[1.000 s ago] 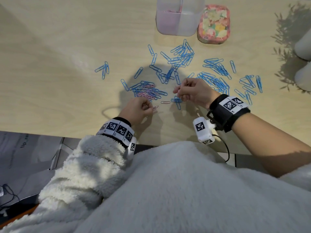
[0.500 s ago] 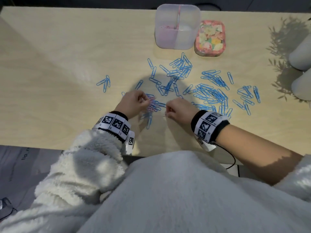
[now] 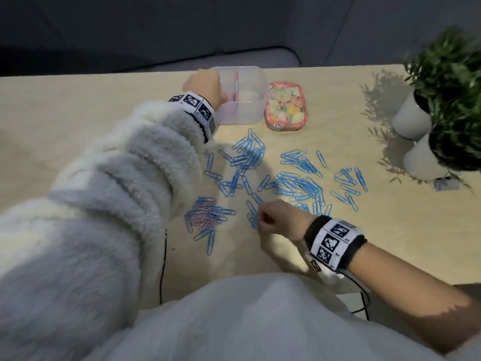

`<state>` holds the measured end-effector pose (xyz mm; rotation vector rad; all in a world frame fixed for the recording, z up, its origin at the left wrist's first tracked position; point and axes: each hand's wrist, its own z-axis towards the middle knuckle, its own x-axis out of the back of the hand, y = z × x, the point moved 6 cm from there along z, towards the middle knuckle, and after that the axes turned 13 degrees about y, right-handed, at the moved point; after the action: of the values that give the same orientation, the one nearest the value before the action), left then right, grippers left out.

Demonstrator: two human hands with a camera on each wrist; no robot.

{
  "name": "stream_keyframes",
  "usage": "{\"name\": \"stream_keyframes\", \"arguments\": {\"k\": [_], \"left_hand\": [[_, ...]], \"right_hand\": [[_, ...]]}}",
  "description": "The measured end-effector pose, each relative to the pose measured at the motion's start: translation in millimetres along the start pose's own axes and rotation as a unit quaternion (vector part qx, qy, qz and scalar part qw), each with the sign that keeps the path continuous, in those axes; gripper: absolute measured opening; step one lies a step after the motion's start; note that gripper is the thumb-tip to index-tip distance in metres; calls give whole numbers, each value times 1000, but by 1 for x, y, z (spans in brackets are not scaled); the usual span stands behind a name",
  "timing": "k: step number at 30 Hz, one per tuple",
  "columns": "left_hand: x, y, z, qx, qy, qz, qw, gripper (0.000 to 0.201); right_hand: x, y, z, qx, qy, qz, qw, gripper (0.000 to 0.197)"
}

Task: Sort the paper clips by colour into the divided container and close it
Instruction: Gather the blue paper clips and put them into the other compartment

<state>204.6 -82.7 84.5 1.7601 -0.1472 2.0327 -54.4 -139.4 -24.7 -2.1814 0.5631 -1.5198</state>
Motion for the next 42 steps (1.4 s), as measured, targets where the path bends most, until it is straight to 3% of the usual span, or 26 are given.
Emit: {"name": "stream_keyframes", "arguments": {"k": [2, 5, 8, 11, 15, 18, 21, 28, 36, 39, 40, 42], "left_hand": [[-12, 5, 12, -5, -22, 19, 1000, 30], [-27, 9, 22, -18, -51, 20, 998, 27], [-33, 13, 24, -29, -71, -24, 997, 28], [-39, -3, 27, 2, -98, -110, 989, 36], [-21, -7, 10, 29, -38, -232, 971, 44], [-1, -23, -25, 8, 58, -297, 953, 43], [-1, -47, -78, 15, 46, -289, 956, 34], [-29, -106, -183, 84, -42, -229, 969, 23], [-35, -111, -232, 111, -65, -190, 973, 19], [-37, -110, -243, 124, -64, -192, 971, 18], [-38, -109, -246, 128, -64, -196, 970, 18], [-39, -105, -252, 120, -66, -199, 970, 20]], "right_hand": [[25, 8, 1, -9, 51, 81, 995, 22], [67, 16, 13, -45, 118, 112, 986, 36], [102, 24, 25, -89, 132, 181, 970, 32], [128, 6, 63, -81, 107, 244, 960, 28], [163, -15, 107, -68, 200, 267, 940, 11], [170, -28, 155, -102, 266, 291, 913, 20], [173, -40, 190, -124, 313, 258, 906, 22], [168, -58, 214, -101, 268, 125, 950, 25], [159, -50, 191, -66, 284, 155, 944, 41], [147, -65, 159, -8, 350, 129, 928, 37], [135, -75, 144, 31, 344, 117, 931, 31], [89, -89, 114, 83, 243, 87, 962, 23]]}}
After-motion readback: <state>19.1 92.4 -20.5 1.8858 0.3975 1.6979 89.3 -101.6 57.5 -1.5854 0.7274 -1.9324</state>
